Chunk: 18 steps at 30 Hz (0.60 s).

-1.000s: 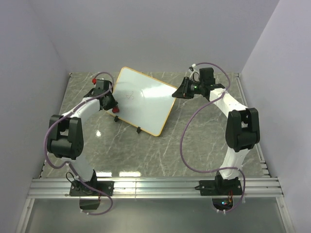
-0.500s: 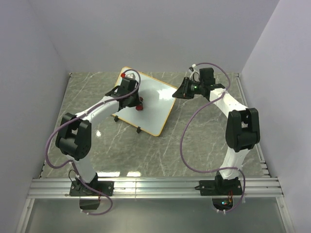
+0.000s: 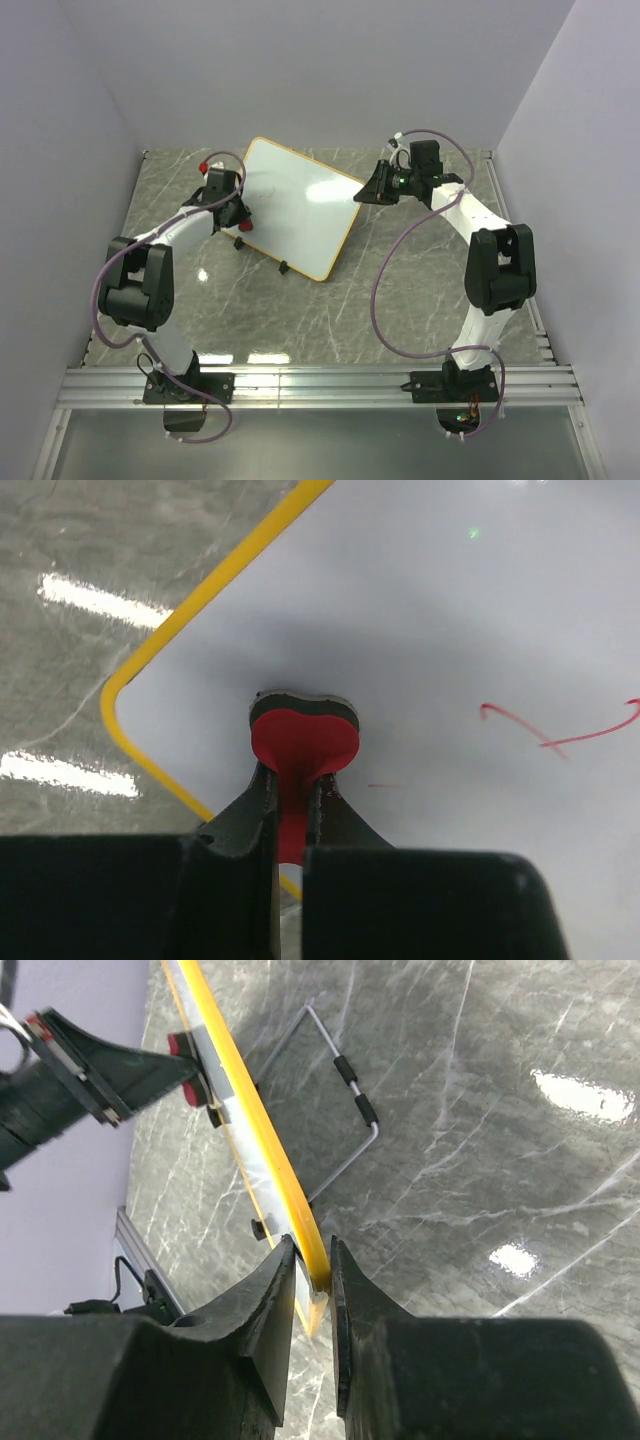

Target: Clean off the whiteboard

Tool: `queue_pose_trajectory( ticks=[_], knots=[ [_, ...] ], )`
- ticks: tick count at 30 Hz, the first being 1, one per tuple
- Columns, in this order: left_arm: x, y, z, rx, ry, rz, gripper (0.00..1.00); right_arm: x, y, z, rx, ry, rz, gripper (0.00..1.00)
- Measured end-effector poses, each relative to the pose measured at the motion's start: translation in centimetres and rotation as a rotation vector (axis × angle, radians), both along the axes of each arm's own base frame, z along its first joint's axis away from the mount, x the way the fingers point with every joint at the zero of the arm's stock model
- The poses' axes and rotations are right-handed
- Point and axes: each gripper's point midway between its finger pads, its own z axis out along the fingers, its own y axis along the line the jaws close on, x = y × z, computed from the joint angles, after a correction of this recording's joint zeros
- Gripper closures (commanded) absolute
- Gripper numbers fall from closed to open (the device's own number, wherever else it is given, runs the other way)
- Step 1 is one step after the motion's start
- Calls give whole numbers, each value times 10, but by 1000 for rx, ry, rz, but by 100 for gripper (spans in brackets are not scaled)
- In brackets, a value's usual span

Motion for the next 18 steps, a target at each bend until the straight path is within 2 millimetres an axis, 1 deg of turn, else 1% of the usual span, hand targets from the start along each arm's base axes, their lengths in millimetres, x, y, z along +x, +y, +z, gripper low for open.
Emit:
queue_pose_trajectory(
  ticks=[2, 5, 10, 12, 13, 15, 18],
  knots=[
    [-6, 3, -6, -3, -5, 16, 100, 0, 0, 1, 1, -4, 1, 100],
    [-13, 0, -10, -26, -33, 31, 100, 0, 0, 2, 1, -7, 3, 100],
    [-10, -9, -9, -36, -59, 32, 100, -2, 0, 3, 2, -4, 5, 100],
    [-1, -19, -4, -35, -66, 21, 100, -3, 0, 2, 2, -1, 5, 100],
    [6, -26, 0, -41, -77, 12, 100, -4, 0, 2, 1, 0, 5, 100],
    [24, -45, 13, -59, -109, -12, 100, -5, -1, 1, -1, 5, 1, 100],
    [46, -70, 33, -86, -148, -38, 100, -6, -3, -1, -6, 16, -3, 100]
  ],
)
